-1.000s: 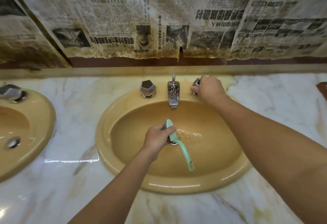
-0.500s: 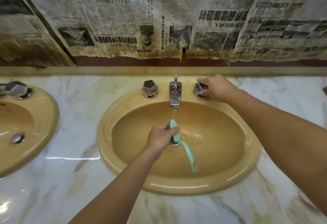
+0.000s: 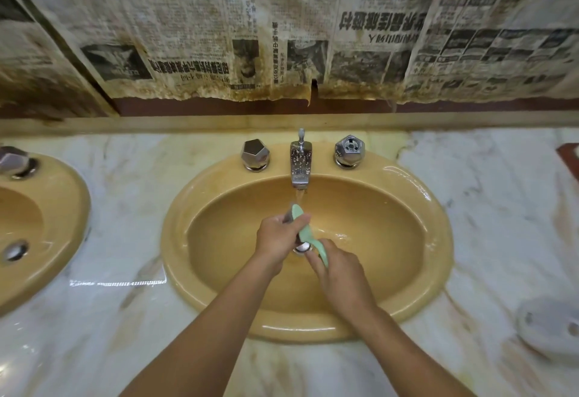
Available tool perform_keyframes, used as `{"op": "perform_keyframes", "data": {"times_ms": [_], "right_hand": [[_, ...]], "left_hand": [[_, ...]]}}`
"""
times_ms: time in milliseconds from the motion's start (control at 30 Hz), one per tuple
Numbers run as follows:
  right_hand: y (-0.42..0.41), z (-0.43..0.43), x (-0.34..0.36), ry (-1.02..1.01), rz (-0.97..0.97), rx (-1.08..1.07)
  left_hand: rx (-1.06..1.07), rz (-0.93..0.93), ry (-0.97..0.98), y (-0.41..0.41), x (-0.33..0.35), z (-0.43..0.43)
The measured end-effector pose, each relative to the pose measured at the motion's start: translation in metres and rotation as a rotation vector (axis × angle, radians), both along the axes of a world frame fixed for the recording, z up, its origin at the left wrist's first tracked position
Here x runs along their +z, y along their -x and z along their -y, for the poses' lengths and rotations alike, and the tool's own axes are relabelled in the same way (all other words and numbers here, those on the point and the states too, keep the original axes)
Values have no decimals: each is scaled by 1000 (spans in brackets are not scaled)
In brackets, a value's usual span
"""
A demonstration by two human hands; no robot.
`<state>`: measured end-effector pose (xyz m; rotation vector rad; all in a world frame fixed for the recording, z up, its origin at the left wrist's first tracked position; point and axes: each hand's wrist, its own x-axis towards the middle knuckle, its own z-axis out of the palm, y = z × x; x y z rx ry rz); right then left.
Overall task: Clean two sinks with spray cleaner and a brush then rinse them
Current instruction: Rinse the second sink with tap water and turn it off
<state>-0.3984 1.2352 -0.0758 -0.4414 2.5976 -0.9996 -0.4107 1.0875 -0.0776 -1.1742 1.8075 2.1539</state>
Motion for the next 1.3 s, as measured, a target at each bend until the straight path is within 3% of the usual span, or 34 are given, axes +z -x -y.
{"op": "perform_keyframes", "data": {"times_ms": [133,300,333,500,700,867,1133,1300], "right_hand": [[9,1,-5,153,109,-122],[28,-1,-3,381,612,-158],[30,0,-1,386,638,-175],[43,22,3,259,358,-183],[55,34,12,258,343,-158],[48,43,5,273,267,-212],[66,50,6,279,256,-296],[66,57,6,281,328,-233]], "left_hand": [[-59,-46,-123,6,4,-2],[127,-94,-149,11,-6,3],[160,-91,-120,12,-8,3],[226,-79,-56,19,-12,0],[186,-131,-75,29,-7,12],[211,-120,38,38,-3,9],[29,-286,-296,22,-11,9],[240,-233,-172,19,-3,11]]}}
